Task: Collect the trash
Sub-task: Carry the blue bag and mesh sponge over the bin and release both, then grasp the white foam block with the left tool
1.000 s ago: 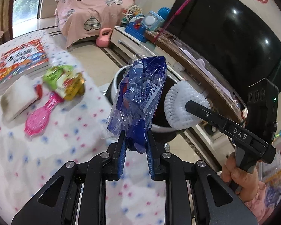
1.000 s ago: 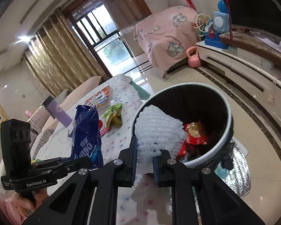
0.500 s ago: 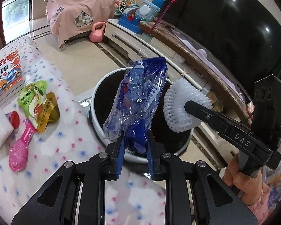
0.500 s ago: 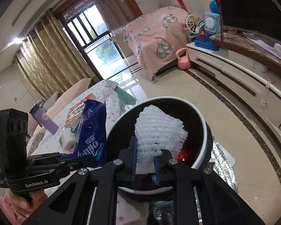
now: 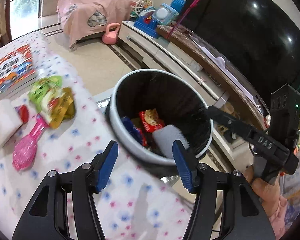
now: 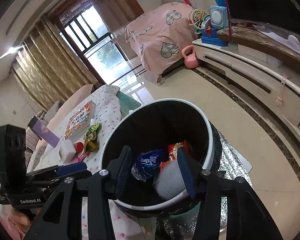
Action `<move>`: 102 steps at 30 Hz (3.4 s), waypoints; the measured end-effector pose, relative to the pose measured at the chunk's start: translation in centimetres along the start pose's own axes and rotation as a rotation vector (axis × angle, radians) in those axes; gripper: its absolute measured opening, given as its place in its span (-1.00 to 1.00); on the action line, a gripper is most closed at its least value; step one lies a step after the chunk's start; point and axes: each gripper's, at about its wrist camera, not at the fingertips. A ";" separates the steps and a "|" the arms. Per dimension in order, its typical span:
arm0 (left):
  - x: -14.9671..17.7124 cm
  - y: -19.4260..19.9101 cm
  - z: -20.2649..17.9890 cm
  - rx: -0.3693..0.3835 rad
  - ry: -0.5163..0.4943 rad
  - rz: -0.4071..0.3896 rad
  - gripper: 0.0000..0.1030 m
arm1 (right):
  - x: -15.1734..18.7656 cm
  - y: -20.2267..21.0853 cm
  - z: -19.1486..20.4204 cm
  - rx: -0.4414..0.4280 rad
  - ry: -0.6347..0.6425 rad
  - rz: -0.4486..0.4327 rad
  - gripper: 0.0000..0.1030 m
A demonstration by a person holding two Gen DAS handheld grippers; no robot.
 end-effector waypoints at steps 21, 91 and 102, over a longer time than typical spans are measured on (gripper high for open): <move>8.2 8.4 11.1 -0.124 0.229 -0.108 0.20 | 5.1 0.5 9.5 -0.149 0.056 -0.017 0.46; 8.0 12.5 24.1 -0.160 0.364 -0.150 0.17 | 7.2 -15.3 22.9 -0.190 0.189 0.246 -0.73; 4.5 8.3 23.2 -0.292 0.355 -0.108 0.29 | 7.4 -12.6 21.6 -0.204 0.175 0.233 -1.00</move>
Point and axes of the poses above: each gripper's, at about its wrist camera, not at the fingertips, and y roughly against the way its jaws point, z to its left, x to its underside, and after that the axes turned 4 degrees about x, right-handed
